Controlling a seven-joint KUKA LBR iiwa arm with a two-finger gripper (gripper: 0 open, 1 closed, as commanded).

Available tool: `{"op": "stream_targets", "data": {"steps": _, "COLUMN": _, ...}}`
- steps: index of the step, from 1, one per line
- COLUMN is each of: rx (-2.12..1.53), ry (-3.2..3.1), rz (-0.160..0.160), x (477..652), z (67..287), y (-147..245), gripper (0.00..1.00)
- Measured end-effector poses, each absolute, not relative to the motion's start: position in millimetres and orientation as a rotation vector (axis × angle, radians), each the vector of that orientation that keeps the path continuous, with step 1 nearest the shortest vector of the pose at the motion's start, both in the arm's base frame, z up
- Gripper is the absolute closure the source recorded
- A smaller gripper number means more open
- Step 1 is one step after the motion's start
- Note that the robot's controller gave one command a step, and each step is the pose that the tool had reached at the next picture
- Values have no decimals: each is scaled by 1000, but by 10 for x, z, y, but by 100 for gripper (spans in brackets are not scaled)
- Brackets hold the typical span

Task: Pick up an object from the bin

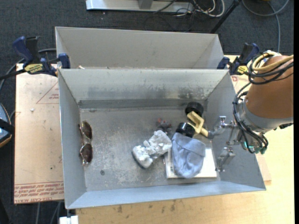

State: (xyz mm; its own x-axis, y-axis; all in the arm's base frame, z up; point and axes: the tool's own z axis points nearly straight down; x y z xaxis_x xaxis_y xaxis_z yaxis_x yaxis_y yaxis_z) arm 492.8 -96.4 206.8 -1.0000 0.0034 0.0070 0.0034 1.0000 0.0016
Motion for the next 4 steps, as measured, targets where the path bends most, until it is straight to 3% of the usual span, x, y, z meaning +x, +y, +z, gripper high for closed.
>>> {"op": "stream_targets", "data": {"steps": 1, "rx": -1, "ry": -3142, "rz": -1, "x": 4945, "z": 2108, "y": -960, "gripper": 0}}
{"op": "stream_targets", "data": {"steps": 2, "rx": 122, "ry": -3146, "rz": 1, "x": 4984, "z": 1747, "y": -1059, "gripper": 0}}
{"op": "stream_targets", "data": {"steps": 3, "rx": 405, "ry": -3121, "rz": 2, "x": 4909, "z": 1072, "y": -1135, "gripper": 0}}
{"op": "stream_targets", "data": {"steps": 4, "rx": 672, "ry": -3075, "rz": 2, "x": 4986, "z": 840, "y": -1139, "gripper": 0}}
